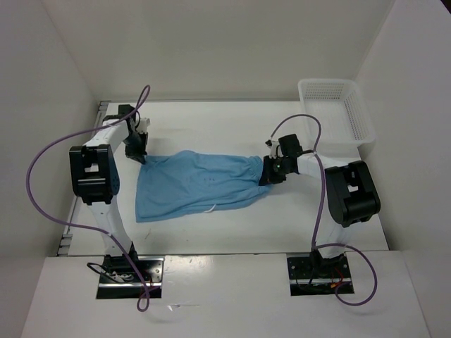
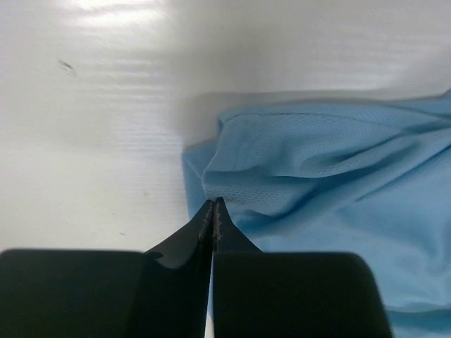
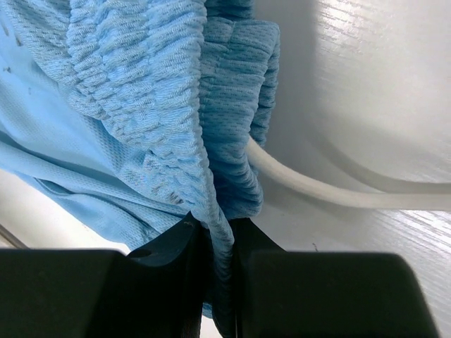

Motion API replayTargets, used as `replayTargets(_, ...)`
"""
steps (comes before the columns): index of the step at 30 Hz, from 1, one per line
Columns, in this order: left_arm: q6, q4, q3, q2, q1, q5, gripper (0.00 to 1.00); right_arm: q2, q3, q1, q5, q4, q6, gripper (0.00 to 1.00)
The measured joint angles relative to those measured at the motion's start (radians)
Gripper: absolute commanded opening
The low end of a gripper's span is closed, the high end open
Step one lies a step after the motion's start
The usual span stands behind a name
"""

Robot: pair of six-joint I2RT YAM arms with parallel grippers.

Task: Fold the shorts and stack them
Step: Fold the shorts

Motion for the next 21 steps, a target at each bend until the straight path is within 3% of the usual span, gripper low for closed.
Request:
replayTargets(8, 0.000, 0.030, 0.051, 0.000, 0.007, -0.041, 0.00, -0.002, 0.006, -0.007, 0.026, 0.000, -0.056, 0.00)
replayTargets(10, 0.000, 0.030, 0.060, 0.000, 0.007, -0.043, 0.11, -0.003, 0.006, -0.011, 0.029, 0.000, -0.064, 0.00)
replayTargets(11, -0.001, 0.030, 0.064, 0.000, 0.007, -0.047, 0.27, -0.005, 0.006, -0.012, 0.033, 0.000, -0.067, 0.00)
replayTargets(15, -0.001, 0.033, 0.068, 0.000, 0.007, -0.065, 0.62, -0.011, 0.006, -0.013, 0.045, 0.000, -0.076, 0.00)
replayTargets(21, 0.000, 0.032, 0.019, -0.009, 0.007, -0.080, 0.66, -0.018, 0.013, -0.021, 0.059, -0.004, -0.090, 0.00)
